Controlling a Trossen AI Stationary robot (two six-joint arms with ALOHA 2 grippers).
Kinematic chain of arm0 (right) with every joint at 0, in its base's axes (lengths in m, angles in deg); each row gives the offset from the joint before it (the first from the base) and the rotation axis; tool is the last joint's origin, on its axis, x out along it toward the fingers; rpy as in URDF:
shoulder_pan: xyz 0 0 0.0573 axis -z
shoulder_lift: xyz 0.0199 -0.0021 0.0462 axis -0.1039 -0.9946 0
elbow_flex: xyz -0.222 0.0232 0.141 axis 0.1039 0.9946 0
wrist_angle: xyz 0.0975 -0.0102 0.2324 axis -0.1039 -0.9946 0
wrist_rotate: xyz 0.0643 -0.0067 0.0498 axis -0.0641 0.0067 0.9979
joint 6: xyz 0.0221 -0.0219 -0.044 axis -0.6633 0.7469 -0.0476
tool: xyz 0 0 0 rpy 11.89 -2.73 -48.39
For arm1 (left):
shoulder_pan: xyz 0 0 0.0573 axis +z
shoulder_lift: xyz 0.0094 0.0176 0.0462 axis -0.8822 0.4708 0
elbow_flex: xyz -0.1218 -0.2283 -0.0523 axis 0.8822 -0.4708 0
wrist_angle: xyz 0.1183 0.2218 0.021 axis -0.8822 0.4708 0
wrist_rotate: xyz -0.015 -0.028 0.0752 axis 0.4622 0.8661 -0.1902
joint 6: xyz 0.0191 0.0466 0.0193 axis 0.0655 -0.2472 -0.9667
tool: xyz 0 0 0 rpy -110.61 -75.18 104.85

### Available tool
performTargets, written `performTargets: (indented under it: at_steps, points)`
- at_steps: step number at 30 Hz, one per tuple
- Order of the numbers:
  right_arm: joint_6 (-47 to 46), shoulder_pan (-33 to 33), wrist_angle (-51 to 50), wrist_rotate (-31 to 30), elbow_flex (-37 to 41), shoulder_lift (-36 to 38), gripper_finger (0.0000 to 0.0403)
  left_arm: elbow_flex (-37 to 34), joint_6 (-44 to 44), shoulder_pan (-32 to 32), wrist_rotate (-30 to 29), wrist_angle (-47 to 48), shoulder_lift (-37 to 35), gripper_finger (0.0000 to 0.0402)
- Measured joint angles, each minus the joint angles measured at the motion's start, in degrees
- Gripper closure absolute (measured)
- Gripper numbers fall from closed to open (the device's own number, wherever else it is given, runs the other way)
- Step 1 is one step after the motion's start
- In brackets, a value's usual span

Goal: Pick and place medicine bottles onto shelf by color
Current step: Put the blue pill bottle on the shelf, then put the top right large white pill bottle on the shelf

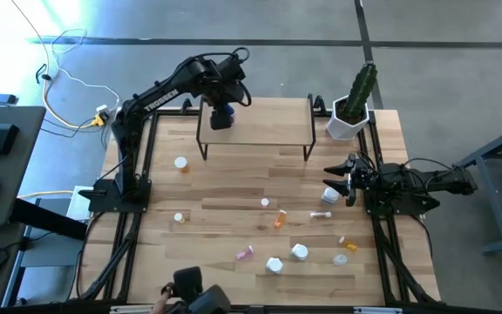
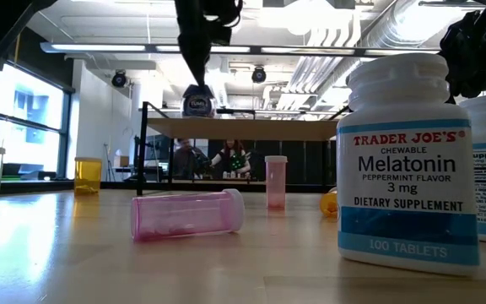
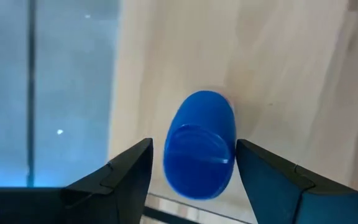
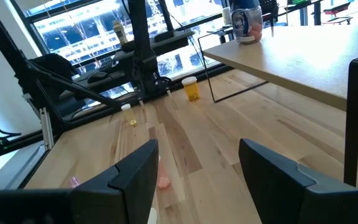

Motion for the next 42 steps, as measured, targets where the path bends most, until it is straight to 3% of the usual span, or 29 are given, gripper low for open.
performTargets:
  at_steps: [6,13,23,27,37,42]
  points:
    - [0.01,-0.02,0.00,0.02,0.00,0.00,0.0188,5.72,2.14,-0.26,-0.26,0.28,0.00,0.0181]
    - [0.00,-0.02,0.00,0.00,0.00,0.00,0.0188,10.36,4.00,-1.67,3.80,1.24,-0.99,0.0187]
    - [0.00,-0.02,0.22,0.00,0.01,0.00,0.0188,10.19,5.50,-2.03,23.86,3.34,-4.00,0.0197]
    - [-0.25,-0.02,2.57,0.00,0.02,0.00,0.0188,10.13,5.50,-2.73,27.84,3.93,-3.98,0.0197]
    - [-11.75,0.00,9.65,-0.74,0.02,0.00,0.0188,0.27,8.07,-7.86,28.75,-1.32,-4.42,0.0198]
    - [-16.77,-0.02,13.77,-2.44,0.02,0.02,0.0188,-4.79,10.96,-10.74,35.24,-8.77,-4.39,0.0198]
